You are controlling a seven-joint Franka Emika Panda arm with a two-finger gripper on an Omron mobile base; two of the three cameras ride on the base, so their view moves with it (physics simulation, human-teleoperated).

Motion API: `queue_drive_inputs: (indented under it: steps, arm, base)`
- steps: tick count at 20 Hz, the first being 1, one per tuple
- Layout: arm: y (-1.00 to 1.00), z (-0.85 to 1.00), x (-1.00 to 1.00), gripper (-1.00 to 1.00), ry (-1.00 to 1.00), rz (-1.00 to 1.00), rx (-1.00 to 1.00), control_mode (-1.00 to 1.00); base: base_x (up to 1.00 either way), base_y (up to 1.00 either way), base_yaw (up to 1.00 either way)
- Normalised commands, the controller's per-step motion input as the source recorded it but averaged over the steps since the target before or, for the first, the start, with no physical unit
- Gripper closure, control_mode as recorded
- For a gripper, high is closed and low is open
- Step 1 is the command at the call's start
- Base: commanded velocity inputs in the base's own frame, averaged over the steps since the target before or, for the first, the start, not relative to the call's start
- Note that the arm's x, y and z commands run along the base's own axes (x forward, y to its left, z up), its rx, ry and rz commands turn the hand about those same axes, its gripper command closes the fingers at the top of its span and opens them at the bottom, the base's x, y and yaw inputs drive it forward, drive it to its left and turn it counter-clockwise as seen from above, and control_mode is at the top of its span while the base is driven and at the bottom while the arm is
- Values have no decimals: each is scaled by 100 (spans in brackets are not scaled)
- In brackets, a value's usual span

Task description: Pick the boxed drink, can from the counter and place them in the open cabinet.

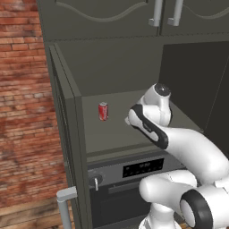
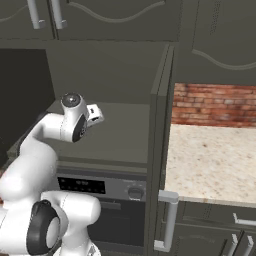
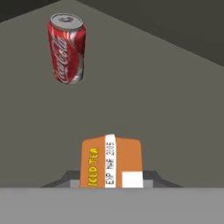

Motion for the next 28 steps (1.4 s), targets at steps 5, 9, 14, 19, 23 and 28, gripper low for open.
queue_drive_inputs:
  steps: [5,9,14,19,23,28]
  arm:
    - [1,-1,26,100,4,-1,0,-100]
    - [0,-23,0,100,4,0,0,-100]
    - [0,-38,1,100,0,0,0,-100]
    - [0,-31,6,100,0,0,0,-100]
    - [0,-14,10,100,0,0,0,-100]
    - [0,0,0,-100,0,0,0,-100]
  base:
    - [0,0,0]
    - [0,0,0]
    - [0,0,0]
    - [0,0,0]
    - [0,0,0]
    - [0,0,0]
